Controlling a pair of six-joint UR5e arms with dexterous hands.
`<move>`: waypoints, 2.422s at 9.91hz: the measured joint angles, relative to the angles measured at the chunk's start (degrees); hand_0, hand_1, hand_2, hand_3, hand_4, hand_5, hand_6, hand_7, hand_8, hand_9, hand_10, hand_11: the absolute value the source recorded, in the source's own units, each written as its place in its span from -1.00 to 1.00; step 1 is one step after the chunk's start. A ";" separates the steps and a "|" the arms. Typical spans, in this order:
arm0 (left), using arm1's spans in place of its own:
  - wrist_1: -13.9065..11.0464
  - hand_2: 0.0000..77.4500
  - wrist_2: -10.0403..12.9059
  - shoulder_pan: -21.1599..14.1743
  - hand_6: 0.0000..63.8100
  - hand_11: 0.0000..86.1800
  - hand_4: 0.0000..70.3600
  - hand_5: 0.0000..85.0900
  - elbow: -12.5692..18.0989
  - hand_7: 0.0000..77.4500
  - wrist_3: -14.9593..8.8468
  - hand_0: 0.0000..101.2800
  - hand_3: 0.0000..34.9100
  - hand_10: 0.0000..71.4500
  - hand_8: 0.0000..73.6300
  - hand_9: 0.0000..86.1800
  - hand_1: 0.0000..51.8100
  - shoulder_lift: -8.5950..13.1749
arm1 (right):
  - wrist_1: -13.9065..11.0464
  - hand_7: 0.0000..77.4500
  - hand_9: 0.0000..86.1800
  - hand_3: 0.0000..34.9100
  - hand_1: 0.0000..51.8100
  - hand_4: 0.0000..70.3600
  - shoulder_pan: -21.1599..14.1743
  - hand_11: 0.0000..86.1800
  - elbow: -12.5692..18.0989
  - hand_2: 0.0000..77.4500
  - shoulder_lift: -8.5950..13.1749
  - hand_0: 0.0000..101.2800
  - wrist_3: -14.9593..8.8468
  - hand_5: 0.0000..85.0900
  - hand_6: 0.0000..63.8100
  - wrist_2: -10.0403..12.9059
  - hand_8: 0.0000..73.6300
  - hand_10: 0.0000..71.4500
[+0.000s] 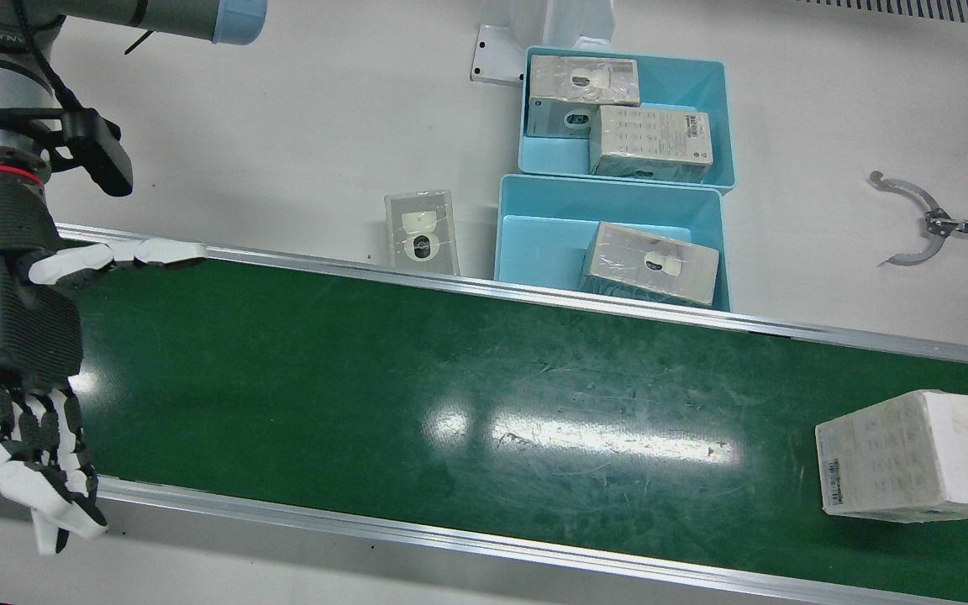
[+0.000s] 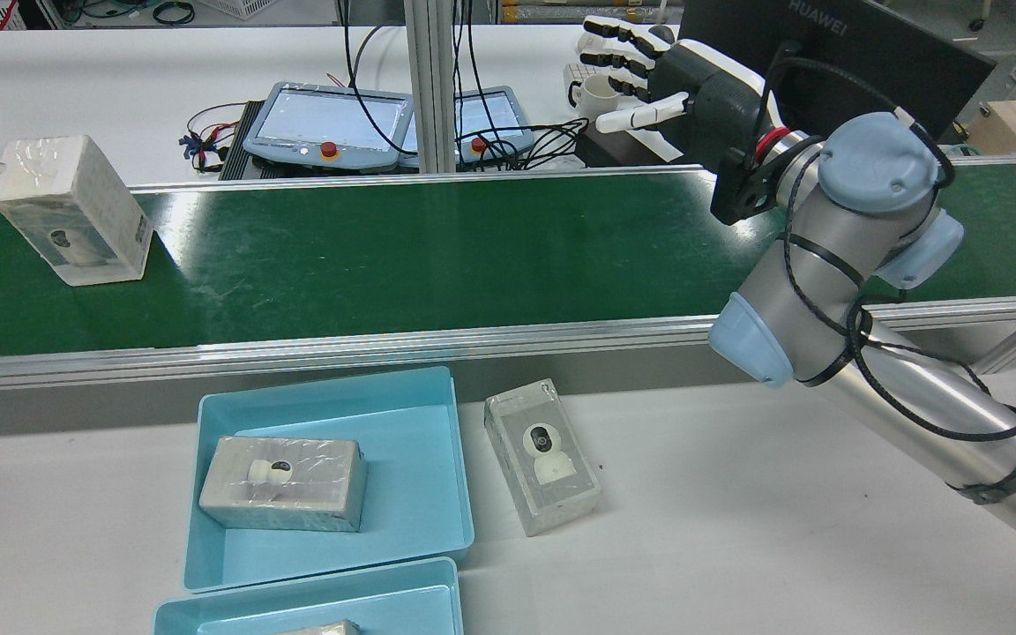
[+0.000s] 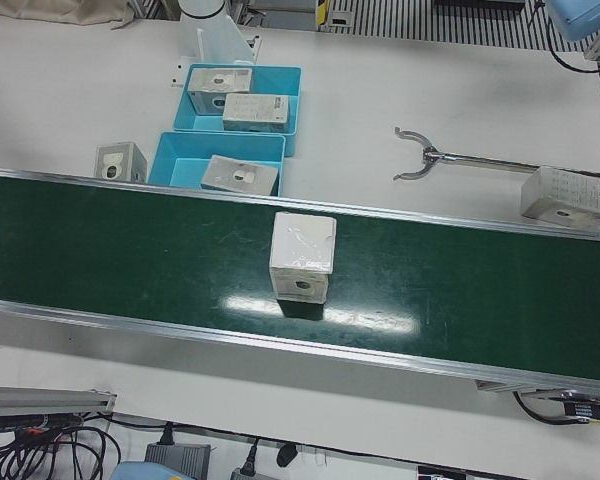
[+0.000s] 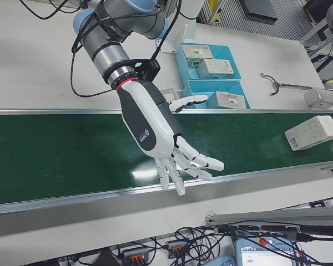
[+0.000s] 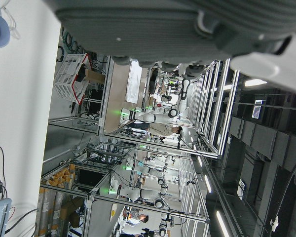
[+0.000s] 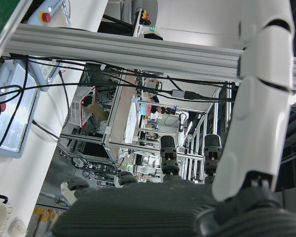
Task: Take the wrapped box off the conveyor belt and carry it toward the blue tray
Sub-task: 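Hold the open right hand over the belt as the wrapped box approaches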
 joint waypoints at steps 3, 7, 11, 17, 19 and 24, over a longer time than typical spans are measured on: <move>0.00 -0.99 0.00 0.00 -1.00 -1.00 -1.00 -0.99 0.00 -0.99 0.00 -1.00 -1.00 -1.00 -0.99 -1.00 -1.00 0.00 | 0.06 -0.52 -0.90 0.74 -0.56 -0.83 -3.33 -0.92 1.55 -0.65 -2.29 -0.12 -0.17 -0.59 -1.00 0.51 -1.00 -0.94; 0.00 -0.97 0.00 0.00 -1.00 -1.00 -1.00 -0.99 0.00 -0.99 0.00 -1.00 -1.00 -0.98 -0.99 -1.00 -1.00 0.00 | 0.13 -0.52 -0.90 0.73 -0.58 -0.83 -4.27 -0.92 1.48 -0.63 -2.34 -0.13 -0.14 -0.59 -1.00 0.98 -1.00 -0.94; 0.00 -0.97 0.00 0.00 -1.00 -1.00 -1.00 -0.99 0.00 -0.99 0.00 -1.00 -1.00 -0.98 -0.99 -1.00 -1.00 0.00 | 0.39 -0.52 -0.90 0.73 -0.58 -0.83 -3.97 -0.92 3.19 -0.63 -2.65 -0.13 0.19 -0.59 -1.00 0.99 -1.00 -0.94; 0.00 -0.97 0.00 0.00 -1.00 -1.00 -1.00 -0.99 0.00 -0.99 0.00 -1.00 -1.00 -1.00 -0.99 -1.00 -1.00 0.00 | -0.05 -0.49 -0.87 0.72 -0.52 -0.81 -3.59 -0.92 8.05 -0.61 -6.42 -0.12 0.28 -0.55 -1.00 0.96 -1.00 -0.95; 0.00 -0.99 0.00 0.00 -1.00 -1.00 -1.00 -0.99 0.00 -0.99 0.00 -1.00 -1.00 -0.98 -1.00 -0.99 -1.00 0.00 | -0.06 -0.49 -0.87 0.72 -0.52 -0.81 -4.73 -0.92 7.76 -0.61 -5.59 -0.12 0.35 -0.53 -1.00 1.28 -1.00 -0.95; 0.00 -0.97 0.00 0.00 -1.00 -1.00 -1.00 -0.99 0.00 -0.99 0.00 -1.00 -1.00 -0.98 -0.99 -1.00 -1.00 0.00 | -0.83 -0.46 -0.87 0.72 -0.52 -0.74 -3.73 -0.92 7.86 -0.61 -3.69 -0.12 0.23 -0.51 -1.00 1.36 -1.00 -0.95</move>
